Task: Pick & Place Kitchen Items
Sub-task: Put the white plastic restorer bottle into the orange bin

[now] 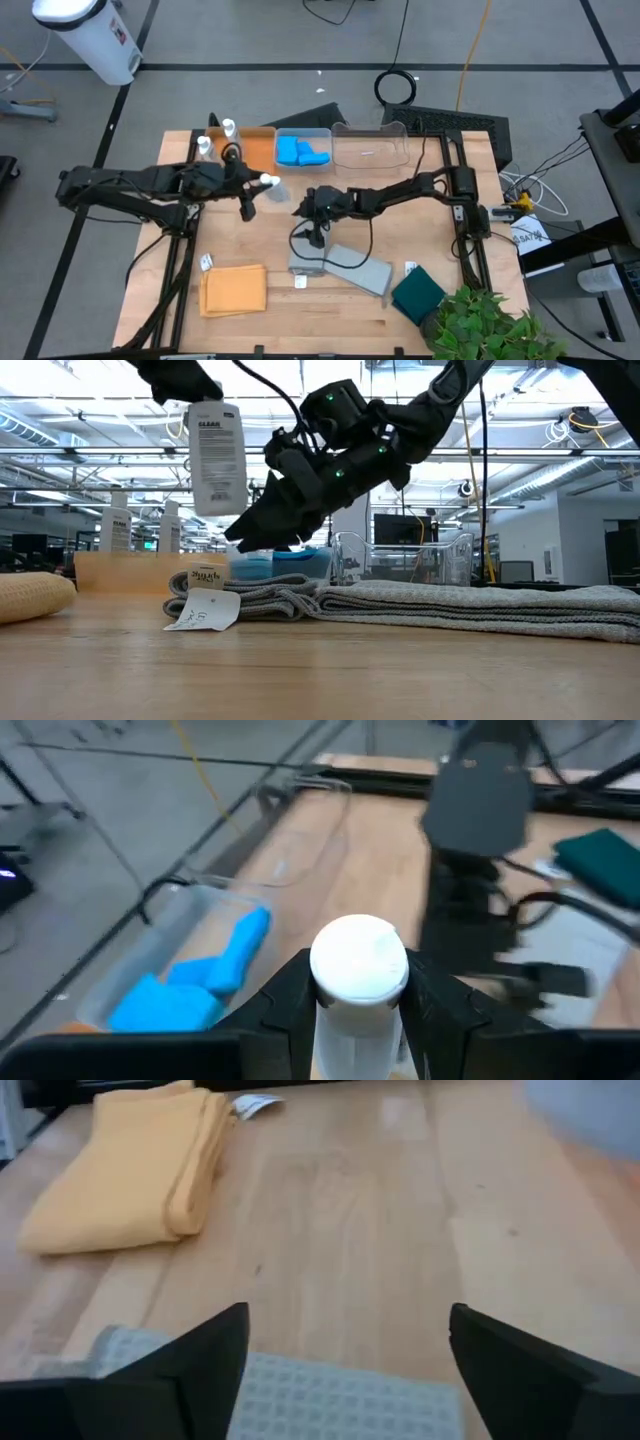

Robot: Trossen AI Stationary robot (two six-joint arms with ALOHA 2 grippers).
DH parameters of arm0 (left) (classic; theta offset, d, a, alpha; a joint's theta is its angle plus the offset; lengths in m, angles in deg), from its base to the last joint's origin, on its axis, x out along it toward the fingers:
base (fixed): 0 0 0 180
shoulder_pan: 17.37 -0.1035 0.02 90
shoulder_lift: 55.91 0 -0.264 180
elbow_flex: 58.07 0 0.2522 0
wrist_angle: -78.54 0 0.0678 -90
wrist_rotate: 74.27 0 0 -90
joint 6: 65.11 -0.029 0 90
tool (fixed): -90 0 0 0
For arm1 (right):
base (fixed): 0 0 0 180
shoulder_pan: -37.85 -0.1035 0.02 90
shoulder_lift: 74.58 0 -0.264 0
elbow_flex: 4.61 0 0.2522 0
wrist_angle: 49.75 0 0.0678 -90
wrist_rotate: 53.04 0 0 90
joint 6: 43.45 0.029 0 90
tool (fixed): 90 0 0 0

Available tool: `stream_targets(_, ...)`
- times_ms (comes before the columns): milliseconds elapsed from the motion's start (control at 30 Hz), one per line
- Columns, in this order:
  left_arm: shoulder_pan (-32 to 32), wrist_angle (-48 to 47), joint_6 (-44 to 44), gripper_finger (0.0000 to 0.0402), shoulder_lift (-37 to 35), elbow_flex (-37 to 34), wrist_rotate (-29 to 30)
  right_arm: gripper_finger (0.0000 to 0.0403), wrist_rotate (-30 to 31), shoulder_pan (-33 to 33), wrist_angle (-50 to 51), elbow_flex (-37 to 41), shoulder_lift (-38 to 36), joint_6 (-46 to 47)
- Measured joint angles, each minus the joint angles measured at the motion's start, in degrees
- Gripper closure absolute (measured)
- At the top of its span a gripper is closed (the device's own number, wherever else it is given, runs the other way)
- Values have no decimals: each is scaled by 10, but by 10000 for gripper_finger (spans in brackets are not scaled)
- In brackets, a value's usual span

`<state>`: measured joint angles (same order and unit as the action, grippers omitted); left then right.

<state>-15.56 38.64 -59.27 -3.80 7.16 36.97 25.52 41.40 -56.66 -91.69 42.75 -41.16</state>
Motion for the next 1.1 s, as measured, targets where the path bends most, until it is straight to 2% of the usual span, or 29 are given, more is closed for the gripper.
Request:
stream_targets(100, 1, -13, 6, 284, -14, 6, 24, 76, 2, 1, 7, -2, -3, 1)
stream_targets(367, -37, -12, 37, 283, -51, 7, 211, 67, 7, 1, 8, -2, -3, 1)
stream_targets(433, -65, -11, 40, 283, -56, 7, 232, 67, 7, 1, 9, -2, -3, 1)
stream_targets(667, -203, -6, 58, 283, -51, -4, 182, 68, 8, 2, -7, -2, -3, 1)
stream_targets(767, -274, -7, 67, 282, -37, -18, 136, 70, 8, 2, -15, -2, -3, 1)
stream_targets(867, -335, 12, 67, 282, -9, -30, 67, 70, 8, 2, -15, -2, -3, 1)
stream_targets(967, -376, 31, 67, 282, 27, -38, 18, 71, 9, 2, -16, -2, -3, 1)
stream_targets(1100, -402, 61, 68, 282, 85, -41, 10, 71, 9, 2, -15, -2, -3, 1)
